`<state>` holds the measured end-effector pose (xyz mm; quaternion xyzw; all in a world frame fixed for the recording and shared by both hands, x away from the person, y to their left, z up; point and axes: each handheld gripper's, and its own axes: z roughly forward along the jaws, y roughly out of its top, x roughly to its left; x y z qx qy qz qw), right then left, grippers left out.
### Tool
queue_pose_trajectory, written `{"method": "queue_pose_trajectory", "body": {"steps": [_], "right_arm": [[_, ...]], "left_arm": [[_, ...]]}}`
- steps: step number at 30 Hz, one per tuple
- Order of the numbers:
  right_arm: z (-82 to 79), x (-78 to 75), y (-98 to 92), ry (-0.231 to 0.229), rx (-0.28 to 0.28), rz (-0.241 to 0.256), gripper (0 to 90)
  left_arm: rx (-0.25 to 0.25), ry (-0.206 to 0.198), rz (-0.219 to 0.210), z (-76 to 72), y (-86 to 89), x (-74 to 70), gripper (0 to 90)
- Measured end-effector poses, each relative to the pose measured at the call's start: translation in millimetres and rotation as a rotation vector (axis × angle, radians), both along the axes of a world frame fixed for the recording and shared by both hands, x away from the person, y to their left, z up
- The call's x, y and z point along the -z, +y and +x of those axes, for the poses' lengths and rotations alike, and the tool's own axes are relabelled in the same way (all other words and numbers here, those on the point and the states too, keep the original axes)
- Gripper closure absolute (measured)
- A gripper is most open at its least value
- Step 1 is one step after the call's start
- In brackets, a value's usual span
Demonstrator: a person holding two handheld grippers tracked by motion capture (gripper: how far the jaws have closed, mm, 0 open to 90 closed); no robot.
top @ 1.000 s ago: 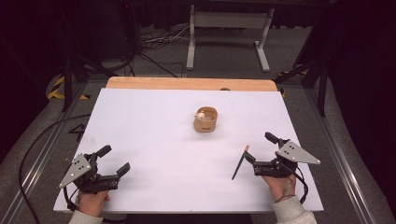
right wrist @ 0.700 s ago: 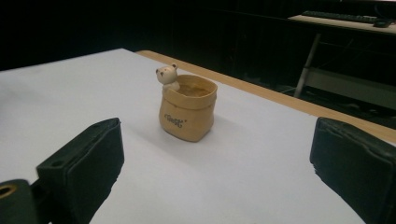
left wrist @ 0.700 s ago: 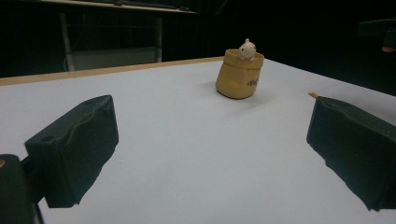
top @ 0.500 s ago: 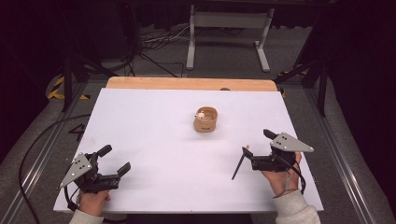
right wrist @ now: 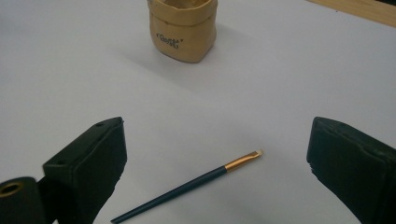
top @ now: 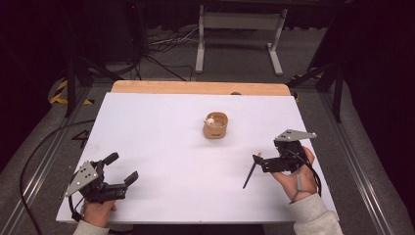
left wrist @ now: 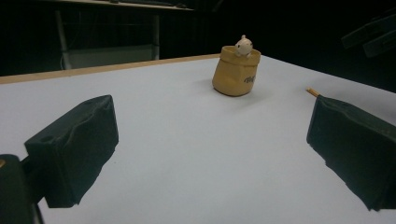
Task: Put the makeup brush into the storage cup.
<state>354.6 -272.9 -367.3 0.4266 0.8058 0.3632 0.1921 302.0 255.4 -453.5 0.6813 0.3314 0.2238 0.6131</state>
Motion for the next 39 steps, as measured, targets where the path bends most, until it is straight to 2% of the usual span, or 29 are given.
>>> {"method": "queue_pose_trajectory", "body": {"steps": [4, 8, 11, 16, 17, 19, 28, 34, 39], "right_arm": [[4.6, -1.1, 0.3, 0.056, 0.005, 0.006, 5.6], [7.6, -2.5, 0.1, 0.09, 0.009, 0.004, 5.9], [10.5, -5.0, 3.1, 0.135, 0.001, -0.018, 6.0], [13.8, -6.2, 7.3, 0.172, -0.009, -0.045, 6.0], [15.7, -6.8, 9.6, 0.196, -0.006, -0.058, 6.0], [17.7, -7.4, 11.6, 0.215, 0.007, -0.075, 6.0], [27.4, -6.0, 20.2, 0.289, 0.04, -0.168, 7.7], [33.3, -6.3, 23.2, 0.328, 0.047, -0.207, 7.7], [34.8, -7.3, 26.8, 0.339, 0.049, -0.228, 8.4]], "left_arm": [[-0.002, 0.0, -0.001, 0.0, -0.4, 0.0, 3.0], [0.004, 0.003, -0.001, -0.3, 0.0, -0.2, 3.4], [0.008, 0.002, 0.001, -0.1, -0.8, 0.0, 3.6], [0.012, 0.005, 0.004, -0.5, -1.0, -0.2, 3.7], [0.011, 0.003, 0.002, -0.5, -1.2, 0.0, 3.7], [0.011, 0.005, 0.004, -0.5, -1.3, 0.0, 3.8], [0.015, 0.004, 0.006, -0.7, -2.1, 0.0, 3.9], [0.017, 0.006, 0.008, -0.5, -2.2, 0.2, 3.9], [0.016, 0.005, 0.013, -0.6, -2.5, 0.1, 3.9]]}}
